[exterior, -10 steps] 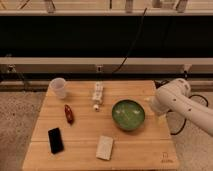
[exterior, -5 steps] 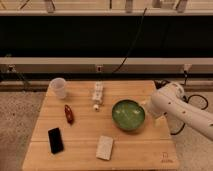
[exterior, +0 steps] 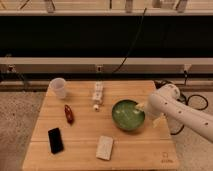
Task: Pick up the ceramic bowl
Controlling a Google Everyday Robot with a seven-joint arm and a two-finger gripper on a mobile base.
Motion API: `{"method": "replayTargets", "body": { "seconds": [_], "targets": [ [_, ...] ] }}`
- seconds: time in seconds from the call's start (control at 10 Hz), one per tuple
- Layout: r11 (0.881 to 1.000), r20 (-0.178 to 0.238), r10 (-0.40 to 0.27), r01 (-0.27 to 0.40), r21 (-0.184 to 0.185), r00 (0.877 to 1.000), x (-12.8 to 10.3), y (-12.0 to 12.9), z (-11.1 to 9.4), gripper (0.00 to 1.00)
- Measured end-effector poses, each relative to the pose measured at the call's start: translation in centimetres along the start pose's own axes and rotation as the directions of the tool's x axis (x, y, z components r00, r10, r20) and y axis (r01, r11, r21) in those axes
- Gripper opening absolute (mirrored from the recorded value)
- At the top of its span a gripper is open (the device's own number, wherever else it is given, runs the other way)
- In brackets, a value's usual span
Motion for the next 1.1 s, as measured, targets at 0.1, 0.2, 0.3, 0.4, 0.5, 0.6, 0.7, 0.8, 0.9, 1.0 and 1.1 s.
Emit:
{"method": "replayTargets", "body": {
  "seconds": [0.1, 0.2, 0.3, 0.4, 0.5, 0.6, 0.7, 0.8, 0.9, 1.0, 1.1],
  "targets": [
    [1.0, 0.007, -0.008, 0.008, -0.007, 1.0, -0.2, 0.0, 0.1, 0.8],
    [1.0, 0.013, -0.013, 0.013, -0.011, 1.0, -0.3, 0.0, 0.2, 0.8],
    [1.0, 0.017, -0.015, 0.016, -0.015, 1.0, -0.4, 0.0, 0.4, 0.8],
    [1.0, 0.023, -0.019, 0.019, -0.024, 1.0, -0.5, 0.2, 0.7, 0.8],
    [0.999, 0.025, -0.023, 0.023, -0.028, 0.999, -0.6, 0.2, 0.9, 0.8],
    [0.999, 0.029, -0.027, 0.028, -0.033, 0.999, -0.8, 0.3, 1.2, 0.8],
    [0.999, 0.032, -0.031, 0.033, -0.037, 0.999, -0.9, 0.3, 1.4, 0.8],
    [0.999, 0.034, -0.034, 0.036, -0.041, 0.999, -1.0, 0.3, 1.6, 0.8],
    [0.998, 0.035, -0.037, 0.039, -0.043, 0.999, -1.0, 0.3, 1.7, 0.8],
    [0.998, 0.038, -0.04, 0.042, -0.049, 0.998, -1.1, 0.5, 2.0, 0.8],
    [0.997, 0.041, -0.044, 0.046, -0.056, 0.998, -1.2, 0.6, 2.2, 0.8]
  ]
}}
